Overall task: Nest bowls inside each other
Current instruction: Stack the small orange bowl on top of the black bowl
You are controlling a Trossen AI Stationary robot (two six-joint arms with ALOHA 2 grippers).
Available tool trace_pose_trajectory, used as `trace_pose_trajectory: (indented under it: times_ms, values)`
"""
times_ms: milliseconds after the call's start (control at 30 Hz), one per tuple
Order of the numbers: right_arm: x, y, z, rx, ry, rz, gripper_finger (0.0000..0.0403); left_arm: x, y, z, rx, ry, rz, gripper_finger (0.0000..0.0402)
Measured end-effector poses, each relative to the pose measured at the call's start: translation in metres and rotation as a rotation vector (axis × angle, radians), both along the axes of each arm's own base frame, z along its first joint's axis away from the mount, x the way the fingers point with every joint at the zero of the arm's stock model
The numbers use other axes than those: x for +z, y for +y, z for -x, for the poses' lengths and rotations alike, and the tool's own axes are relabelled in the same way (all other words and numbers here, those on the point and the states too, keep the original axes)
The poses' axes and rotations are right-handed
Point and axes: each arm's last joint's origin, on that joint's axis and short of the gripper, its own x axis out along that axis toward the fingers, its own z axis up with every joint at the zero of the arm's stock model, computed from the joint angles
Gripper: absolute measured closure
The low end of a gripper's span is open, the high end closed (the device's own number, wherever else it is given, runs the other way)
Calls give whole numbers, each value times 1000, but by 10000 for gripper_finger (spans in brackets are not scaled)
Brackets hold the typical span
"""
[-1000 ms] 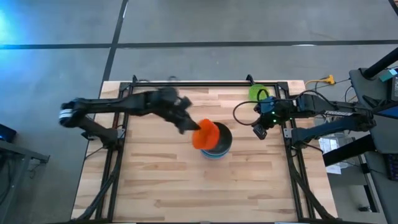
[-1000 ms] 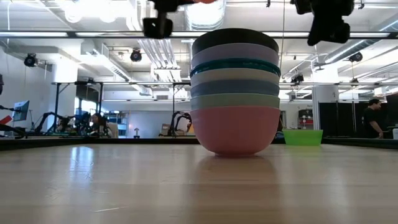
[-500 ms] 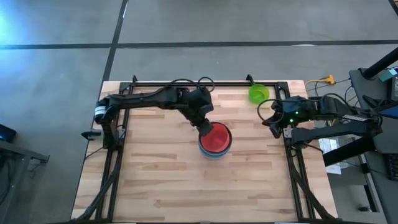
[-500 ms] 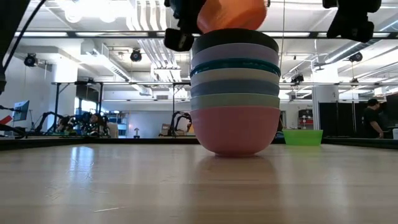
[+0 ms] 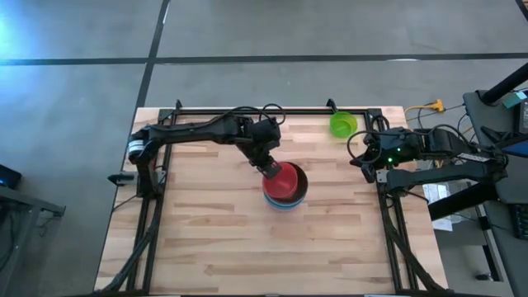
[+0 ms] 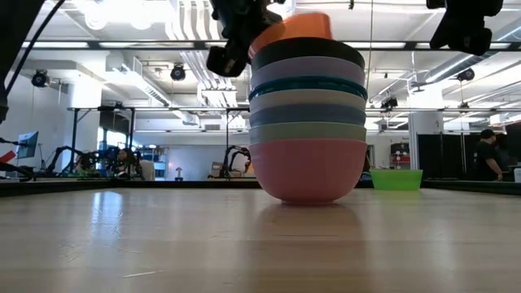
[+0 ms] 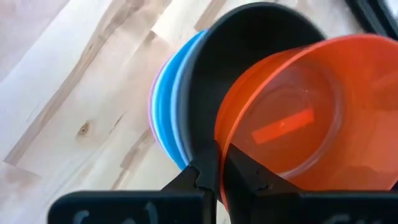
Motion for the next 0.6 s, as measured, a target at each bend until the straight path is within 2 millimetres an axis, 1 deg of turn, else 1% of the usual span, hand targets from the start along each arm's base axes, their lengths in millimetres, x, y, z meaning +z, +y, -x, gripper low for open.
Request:
trace_pose_trajectory:
  times_ms: [133, 333, 433, 600]
  values:
    - [0, 0, -1, 6, 5, 5, 394, -9, 1, -6, 1, 25, 3, 401]
    - [0, 0, -1, 6, 4, 6, 394, -8, 1, -10, -4, 16, -1, 401]
    - [0, 0, -1, 6, 4, 6, 394, -1, 2, -12, -12, -6, -10, 401]
    - [0, -1, -1, -8, 4, 20, 394, 21, 1, -10, -9, -44, -31, 401]
